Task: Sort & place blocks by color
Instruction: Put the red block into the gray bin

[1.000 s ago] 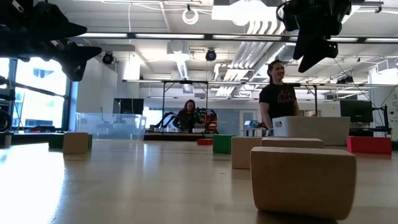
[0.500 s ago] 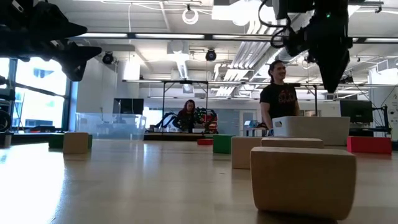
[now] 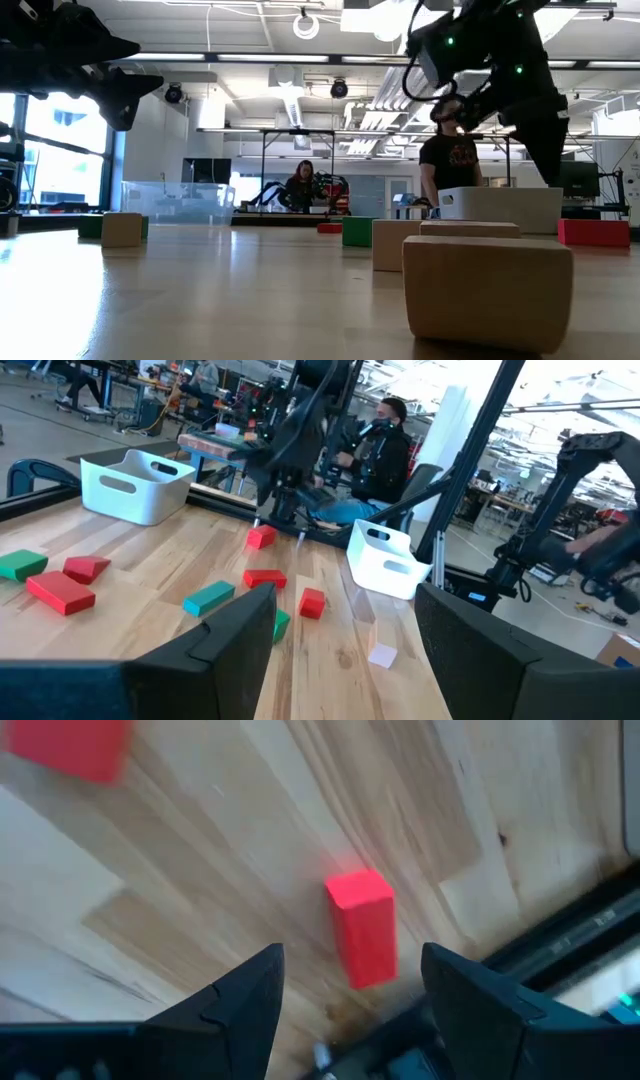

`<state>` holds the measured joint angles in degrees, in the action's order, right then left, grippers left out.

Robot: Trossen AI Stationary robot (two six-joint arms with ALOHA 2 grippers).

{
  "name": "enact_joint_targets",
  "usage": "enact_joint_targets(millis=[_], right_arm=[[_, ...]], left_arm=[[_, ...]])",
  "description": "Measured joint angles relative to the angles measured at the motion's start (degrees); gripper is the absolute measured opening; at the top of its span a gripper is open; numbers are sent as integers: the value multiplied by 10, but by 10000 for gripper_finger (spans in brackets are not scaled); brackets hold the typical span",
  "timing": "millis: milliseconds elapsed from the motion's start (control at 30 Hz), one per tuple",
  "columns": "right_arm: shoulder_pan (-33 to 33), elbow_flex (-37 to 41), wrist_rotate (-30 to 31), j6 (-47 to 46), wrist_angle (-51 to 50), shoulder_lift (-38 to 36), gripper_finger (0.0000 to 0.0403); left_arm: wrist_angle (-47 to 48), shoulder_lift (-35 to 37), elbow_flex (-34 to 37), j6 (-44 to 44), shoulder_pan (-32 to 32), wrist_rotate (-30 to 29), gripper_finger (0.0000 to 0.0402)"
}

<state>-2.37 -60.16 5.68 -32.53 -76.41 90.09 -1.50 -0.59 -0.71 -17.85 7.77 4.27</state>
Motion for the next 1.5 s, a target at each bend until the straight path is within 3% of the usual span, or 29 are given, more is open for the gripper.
enact_joint_targets(millis=[600, 1167, 1500], right_arm=[[-26, 0, -2, 27, -16, 116, 225], [-100, 3, -49, 106, 3, 123, 224], [-111, 66, -59, 117, 29, 123, 224]], left_arm=[[0, 0, 0, 0, 0, 0, 227], [1, 0, 0, 0, 0, 0, 227], [1, 0, 0, 0, 0, 0, 227]])
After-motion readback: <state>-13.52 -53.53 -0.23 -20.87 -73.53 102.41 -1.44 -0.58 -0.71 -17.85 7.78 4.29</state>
